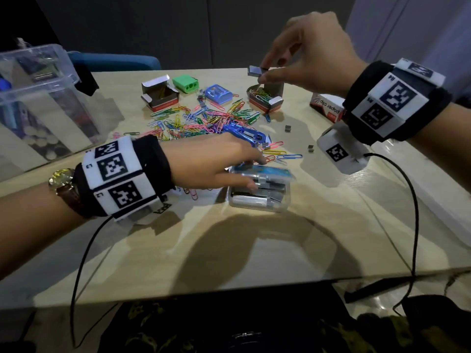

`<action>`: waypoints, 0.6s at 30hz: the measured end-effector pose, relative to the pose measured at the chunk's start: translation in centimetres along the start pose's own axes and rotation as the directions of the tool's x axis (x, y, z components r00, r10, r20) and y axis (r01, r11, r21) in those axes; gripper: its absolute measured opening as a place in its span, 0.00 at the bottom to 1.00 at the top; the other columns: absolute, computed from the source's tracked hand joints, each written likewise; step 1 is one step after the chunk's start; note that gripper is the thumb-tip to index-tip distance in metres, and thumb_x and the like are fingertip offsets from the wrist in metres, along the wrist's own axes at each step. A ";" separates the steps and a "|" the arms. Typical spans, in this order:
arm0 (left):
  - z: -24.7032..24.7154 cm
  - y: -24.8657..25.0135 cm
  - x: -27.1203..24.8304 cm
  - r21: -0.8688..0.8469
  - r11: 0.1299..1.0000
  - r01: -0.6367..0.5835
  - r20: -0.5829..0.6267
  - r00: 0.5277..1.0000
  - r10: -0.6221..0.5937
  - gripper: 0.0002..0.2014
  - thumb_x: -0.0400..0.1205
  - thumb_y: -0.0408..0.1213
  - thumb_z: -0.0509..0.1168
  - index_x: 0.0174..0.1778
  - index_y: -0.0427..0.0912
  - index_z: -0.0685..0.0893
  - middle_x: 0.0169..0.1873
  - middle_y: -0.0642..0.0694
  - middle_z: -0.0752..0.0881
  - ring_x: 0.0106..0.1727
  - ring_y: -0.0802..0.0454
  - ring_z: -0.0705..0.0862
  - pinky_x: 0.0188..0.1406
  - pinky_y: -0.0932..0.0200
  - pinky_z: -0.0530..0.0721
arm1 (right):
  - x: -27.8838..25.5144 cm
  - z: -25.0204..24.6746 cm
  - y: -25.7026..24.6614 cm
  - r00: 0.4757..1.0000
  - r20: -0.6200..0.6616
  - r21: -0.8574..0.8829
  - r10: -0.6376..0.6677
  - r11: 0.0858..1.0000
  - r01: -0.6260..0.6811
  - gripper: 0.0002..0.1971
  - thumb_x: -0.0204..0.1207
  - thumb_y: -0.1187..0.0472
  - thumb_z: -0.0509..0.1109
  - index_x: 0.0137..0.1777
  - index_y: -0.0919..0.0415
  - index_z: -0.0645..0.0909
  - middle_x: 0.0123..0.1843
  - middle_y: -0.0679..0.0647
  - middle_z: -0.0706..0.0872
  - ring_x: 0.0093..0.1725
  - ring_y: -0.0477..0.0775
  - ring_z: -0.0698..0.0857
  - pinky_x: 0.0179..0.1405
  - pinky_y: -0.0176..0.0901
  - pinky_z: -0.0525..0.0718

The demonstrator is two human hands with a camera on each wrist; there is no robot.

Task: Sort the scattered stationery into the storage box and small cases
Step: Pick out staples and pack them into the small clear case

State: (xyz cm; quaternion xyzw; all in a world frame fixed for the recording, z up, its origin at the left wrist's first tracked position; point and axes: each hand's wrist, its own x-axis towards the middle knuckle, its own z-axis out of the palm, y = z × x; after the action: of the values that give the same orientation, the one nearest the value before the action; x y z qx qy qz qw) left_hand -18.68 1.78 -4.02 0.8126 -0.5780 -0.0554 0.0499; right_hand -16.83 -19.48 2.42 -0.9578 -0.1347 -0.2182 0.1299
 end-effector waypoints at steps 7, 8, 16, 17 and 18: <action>-1.2 -2.4 0.9 -0.197 0.971 0.136 -0.156 0.973 -0.168 0.13 0.84 0.44 0.62 0.45 0.39 0.86 0.35 0.47 0.86 0.35 0.54 0.84 0.37 0.61 0.80 | -1.0 -1.4 -0.5 1.000 -0.018 0.084 -0.020 0.996 0.021 0.15 0.72 0.45 0.76 0.53 0.53 0.89 0.49 0.45 0.81 0.38 0.34 0.76 0.36 0.26 0.70; -1.3 -2.8 1.1 -0.247 0.952 0.179 -0.158 0.962 -0.222 0.10 0.82 0.43 0.66 0.44 0.39 0.85 0.36 0.46 0.87 0.37 0.53 0.86 0.40 0.59 0.83 | -1.4 -1.7 -0.9 0.999 -0.004 0.071 -0.045 0.996 0.045 0.16 0.72 0.45 0.75 0.53 0.53 0.89 0.49 0.45 0.81 0.37 0.34 0.76 0.36 0.26 0.70; -0.6 -4.2 1.8 -0.686 0.602 0.408 0.075 0.863 -0.499 0.14 0.82 0.34 0.67 0.47 0.22 0.82 0.36 0.32 0.90 0.34 0.46 0.91 0.34 0.58 0.90 | -7.3 -1.6 -3.8 0.855 0.475 0.158 -0.208 0.976 0.150 0.04 0.66 0.51 0.82 0.39 0.46 0.92 0.31 0.39 0.89 0.34 0.38 0.87 0.40 0.36 0.83; -0.5 -4.2 1.9 -0.693 0.595 0.407 0.078 0.863 -0.500 0.13 0.82 0.34 0.67 0.46 0.23 0.82 0.36 0.31 0.90 0.33 0.48 0.90 0.32 0.59 0.89 | -8.1 -0.8 -4.0 0.844 0.503 0.123 -0.186 0.982 0.144 0.03 0.67 0.52 0.82 0.39 0.47 0.92 0.31 0.39 0.89 0.34 0.37 0.87 0.41 0.40 0.85; -0.4 -4.2 1.9 -0.699 0.590 0.404 0.079 0.864 -0.498 0.12 0.82 0.34 0.67 0.45 0.24 0.82 0.36 0.31 0.90 0.32 0.49 0.90 0.31 0.60 0.89 | -8.6 0.0 -4.2 0.843 0.512 0.082 -0.168 0.986 0.147 0.03 0.67 0.52 0.82 0.39 0.48 0.92 0.31 0.40 0.89 0.33 0.39 0.87 0.41 0.44 0.86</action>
State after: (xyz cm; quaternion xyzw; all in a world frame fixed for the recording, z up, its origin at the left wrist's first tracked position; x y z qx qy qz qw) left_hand -14.05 1.35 -4.29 0.8540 -0.2842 -0.2279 0.3714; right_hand -25.65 -17.37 -0.65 -0.9641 -0.2470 0.0395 0.0896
